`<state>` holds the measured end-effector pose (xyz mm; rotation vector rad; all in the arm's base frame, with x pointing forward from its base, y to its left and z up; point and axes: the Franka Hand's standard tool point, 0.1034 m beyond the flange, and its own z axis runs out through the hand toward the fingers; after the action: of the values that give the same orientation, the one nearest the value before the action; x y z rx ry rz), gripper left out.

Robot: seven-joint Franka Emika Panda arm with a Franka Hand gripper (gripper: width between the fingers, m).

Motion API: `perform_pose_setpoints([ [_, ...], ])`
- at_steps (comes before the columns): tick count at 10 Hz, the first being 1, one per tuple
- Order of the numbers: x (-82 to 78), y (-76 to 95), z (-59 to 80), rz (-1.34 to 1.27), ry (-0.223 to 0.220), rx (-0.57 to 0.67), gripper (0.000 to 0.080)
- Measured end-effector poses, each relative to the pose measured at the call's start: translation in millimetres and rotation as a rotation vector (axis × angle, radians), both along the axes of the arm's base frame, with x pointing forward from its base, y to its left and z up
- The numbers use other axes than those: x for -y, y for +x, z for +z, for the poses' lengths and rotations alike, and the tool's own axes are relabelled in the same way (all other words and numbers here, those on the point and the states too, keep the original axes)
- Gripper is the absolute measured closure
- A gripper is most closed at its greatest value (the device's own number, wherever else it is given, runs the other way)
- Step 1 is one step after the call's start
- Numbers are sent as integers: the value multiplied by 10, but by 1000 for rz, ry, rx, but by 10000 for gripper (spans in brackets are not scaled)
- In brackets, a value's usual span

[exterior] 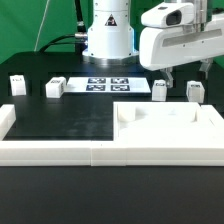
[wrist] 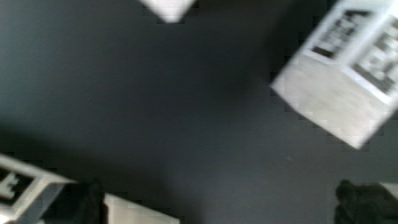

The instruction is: Assemble one leg

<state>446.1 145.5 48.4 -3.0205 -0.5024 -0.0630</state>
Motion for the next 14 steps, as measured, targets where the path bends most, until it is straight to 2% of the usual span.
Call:
perform_pose_setpoints([
  [2,-123,-48,-16,-207,18,-28,151],
  [4,-152,-59,-17,-349,32,-46,151],
  [8,-144,-73,-22,-320,22,-68,151],
  [9,-144,-190,-46,-311,-14,-169,151],
  [12,-216,-205,10,-288,-79,-401,151],
  [14,-216,-298,4,-267,-124,-559,151],
])
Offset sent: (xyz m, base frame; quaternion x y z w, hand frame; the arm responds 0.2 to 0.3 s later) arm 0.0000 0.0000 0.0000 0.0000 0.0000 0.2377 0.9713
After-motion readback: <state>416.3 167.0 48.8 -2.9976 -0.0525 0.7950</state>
